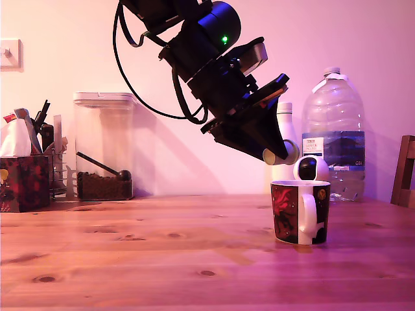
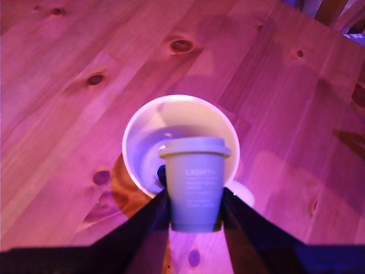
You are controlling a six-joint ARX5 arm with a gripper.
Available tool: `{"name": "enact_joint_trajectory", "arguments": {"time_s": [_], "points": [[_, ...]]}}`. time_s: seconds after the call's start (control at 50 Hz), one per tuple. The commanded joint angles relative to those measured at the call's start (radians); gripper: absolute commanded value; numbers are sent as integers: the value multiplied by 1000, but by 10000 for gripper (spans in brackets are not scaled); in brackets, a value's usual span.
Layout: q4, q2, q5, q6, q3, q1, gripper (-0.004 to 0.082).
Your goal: Pick up the coffee capsules from the table one by one and drop them inside the nearest coffee cup
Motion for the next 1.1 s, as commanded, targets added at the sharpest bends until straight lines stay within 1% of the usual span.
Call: {"name": "enact_joint_trajectory", "arguments": {"time_s": [0.0,0.34,0.54,0.58,0.62,0.64,0.78,0.96,1.08], "points": [[60,-23,-7,-6,-10,-12,203],[57,-23,-8,-6,-10,-18,203],[32,-23,-19,-3,-1,-23,203],[19,-23,-28,7,5,-23,203],[7,-23,-37,7,13,-23,203],[2,-23,-43,20,17,-23,203],[-19,-23,-62,35,39,-27,203],[-84,-8,-85,45,87,-31,201],[-137,33,-95,54,148,-35,201]]}}
